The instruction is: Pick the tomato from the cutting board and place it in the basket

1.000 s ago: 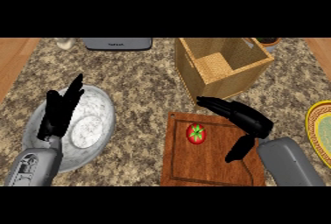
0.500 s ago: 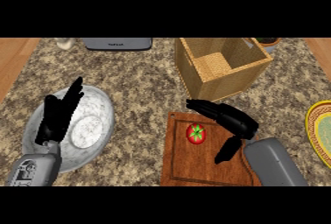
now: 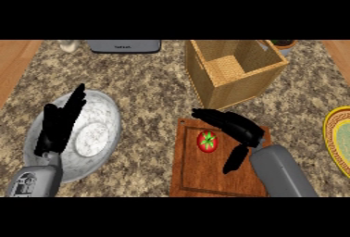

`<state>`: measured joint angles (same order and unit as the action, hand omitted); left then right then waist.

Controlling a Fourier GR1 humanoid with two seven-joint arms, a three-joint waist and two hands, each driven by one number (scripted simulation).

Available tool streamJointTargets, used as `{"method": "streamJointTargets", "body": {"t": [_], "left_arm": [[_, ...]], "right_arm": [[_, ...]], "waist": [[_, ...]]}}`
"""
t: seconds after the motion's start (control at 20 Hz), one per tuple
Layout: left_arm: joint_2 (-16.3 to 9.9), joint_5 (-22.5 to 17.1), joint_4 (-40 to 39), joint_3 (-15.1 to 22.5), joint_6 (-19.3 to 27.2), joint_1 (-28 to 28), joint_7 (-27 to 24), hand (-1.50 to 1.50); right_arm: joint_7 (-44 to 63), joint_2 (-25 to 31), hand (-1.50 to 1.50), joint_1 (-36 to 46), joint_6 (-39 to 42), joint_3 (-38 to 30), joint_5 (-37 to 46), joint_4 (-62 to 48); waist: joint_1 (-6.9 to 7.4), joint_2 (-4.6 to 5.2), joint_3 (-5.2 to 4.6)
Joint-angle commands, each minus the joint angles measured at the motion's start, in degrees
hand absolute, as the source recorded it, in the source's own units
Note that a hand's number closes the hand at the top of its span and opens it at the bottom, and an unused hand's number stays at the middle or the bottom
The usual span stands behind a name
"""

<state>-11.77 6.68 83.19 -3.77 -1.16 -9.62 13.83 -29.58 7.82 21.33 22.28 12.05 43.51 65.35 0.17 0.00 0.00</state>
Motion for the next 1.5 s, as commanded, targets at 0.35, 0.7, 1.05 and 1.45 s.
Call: {"method": "streamJointTargets", "body": {"t": [0.35, 0.7, 1.05, 1.45], "left_arm": [[2.4, 2.5, -2.5, 0.5, 0.7, -1.2, -1.4, 0.00], [1.1, 1.5, -2.5, -1.2, -0.4, -3.2, -0.1, 0.00], [1.0, 1.5, -3.4, -0.1, -2.0, -4.6, 0.3, 0.00], [3.0, 2.4, -4.5, 2.1, -1.9, -6.7, -0.6, 0.00]], "right_arm": [[3.0, -4.9, -1.50, -0.8, -1.1, 0.3, 2.7, 0.8], [-11.5, -1.1, 1.50, -0.8, -14.5, 1.7, 9.5, -9.9], [29.5, -7.7, 1.50, 10.1, -15.9, 8.0, 19.1, -10.0], [58.7, -7.8, 1.50, 22.9, -13.0, 21.4, 13.2, -11.3]], "waist": [[-0.13, -0.05, 0.00], [0.15, 0.08, 0.03], [2.95, -0.11, -0.32], [6.82, 0.63, -0.03]]}}
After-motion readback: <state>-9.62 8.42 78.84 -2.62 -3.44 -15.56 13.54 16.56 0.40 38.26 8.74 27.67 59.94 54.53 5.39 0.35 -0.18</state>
